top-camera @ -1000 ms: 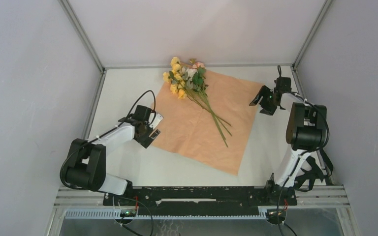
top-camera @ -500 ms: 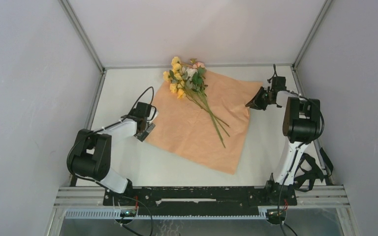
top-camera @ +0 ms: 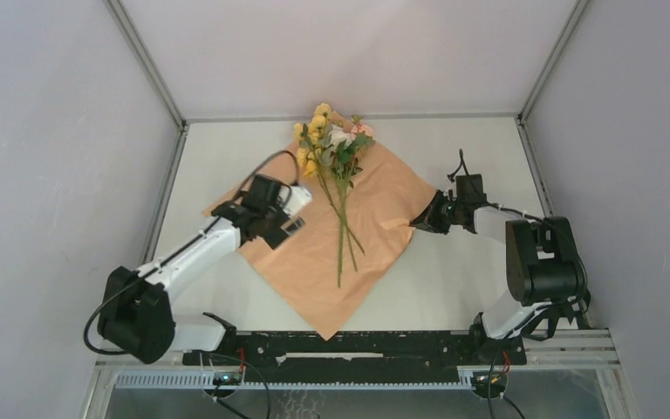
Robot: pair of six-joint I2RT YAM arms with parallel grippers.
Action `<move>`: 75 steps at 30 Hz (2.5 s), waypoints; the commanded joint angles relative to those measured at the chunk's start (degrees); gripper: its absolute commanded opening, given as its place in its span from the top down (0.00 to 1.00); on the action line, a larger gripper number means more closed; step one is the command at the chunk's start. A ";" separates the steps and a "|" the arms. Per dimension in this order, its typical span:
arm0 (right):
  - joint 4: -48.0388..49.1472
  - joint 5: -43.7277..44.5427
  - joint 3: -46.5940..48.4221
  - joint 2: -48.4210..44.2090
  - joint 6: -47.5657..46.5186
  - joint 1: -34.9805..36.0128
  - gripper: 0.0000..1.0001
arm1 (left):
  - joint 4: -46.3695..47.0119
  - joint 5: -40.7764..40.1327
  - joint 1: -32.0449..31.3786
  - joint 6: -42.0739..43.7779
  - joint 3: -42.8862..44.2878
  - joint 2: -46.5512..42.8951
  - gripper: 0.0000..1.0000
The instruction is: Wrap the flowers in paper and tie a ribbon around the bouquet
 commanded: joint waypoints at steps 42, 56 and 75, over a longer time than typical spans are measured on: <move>-12.90 4.71 12.41 3.58 -65.78 66.14 0.00 | -13.89 32.42 7.18 14.79 -8.40 -18.66 0.00; -8.22 4.42 14.21 10.54 -60.44 59.41 0.54 | -15.89 32.86 7.29 14.05 -6.81 -16.88 0.00; 5.84 -8.53 4.24 -6.97 -23.78 49.99 0.42 | -14.38 23.69 -5.06 29.69 -18.32 -19.69 0.02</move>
